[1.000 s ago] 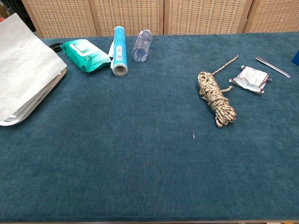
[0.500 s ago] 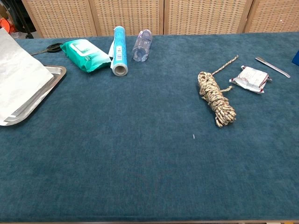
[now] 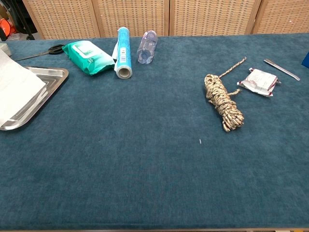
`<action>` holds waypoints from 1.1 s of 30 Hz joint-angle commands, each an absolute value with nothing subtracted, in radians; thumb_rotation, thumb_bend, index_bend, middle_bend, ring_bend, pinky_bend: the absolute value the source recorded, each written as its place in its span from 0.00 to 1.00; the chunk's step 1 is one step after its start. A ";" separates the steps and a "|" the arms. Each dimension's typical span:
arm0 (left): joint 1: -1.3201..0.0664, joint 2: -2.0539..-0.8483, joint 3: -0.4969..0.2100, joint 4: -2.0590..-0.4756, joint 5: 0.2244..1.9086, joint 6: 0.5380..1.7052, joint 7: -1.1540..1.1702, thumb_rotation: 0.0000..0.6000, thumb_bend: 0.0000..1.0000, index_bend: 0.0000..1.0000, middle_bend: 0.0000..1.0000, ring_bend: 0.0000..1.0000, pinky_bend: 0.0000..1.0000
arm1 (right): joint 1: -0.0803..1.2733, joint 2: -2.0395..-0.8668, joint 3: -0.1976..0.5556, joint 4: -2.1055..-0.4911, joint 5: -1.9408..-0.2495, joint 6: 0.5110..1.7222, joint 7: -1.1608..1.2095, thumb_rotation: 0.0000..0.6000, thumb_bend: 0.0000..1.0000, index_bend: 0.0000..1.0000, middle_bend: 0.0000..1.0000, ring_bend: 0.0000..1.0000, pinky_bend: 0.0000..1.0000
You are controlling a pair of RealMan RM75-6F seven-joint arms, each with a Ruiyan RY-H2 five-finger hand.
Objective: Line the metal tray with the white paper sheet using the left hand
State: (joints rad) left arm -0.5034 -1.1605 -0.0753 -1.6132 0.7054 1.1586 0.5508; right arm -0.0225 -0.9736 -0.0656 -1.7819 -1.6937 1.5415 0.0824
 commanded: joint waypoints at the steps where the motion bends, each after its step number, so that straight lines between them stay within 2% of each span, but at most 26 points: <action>1: -0.502 -1.171 -0.079 -1.597 0.702 1.158 0.549 0.95 0.56 0.77 0.00 0.00 0.00 | -0.022 -0.974 -0.066 -1.782 -1.694 1.541 0.081 1.00 0.00 0.00 0.00 0.00 0.00; 18: -0.504 -1.296 -0.102 -1.429 0.783 1.135 0.488 0.95 0.56 0.77 0.00 0.00 0.00 | -0.018 -0.976 -0.063 -1.783 -1.684 1.532 0.075 1.00 0.00 0.00 0.00 0.00 0.00; 33: -0.500 -1.310 -0.126 -1.379 0.784 1.123 0.504 0.95 0.56 0.77 0.00 0.00 0.00 | -0.015 -0.979 -0.064 -1.785 -1.682 1.526 0.067 1.00 0.00 0.00 0.00 0.00 0.00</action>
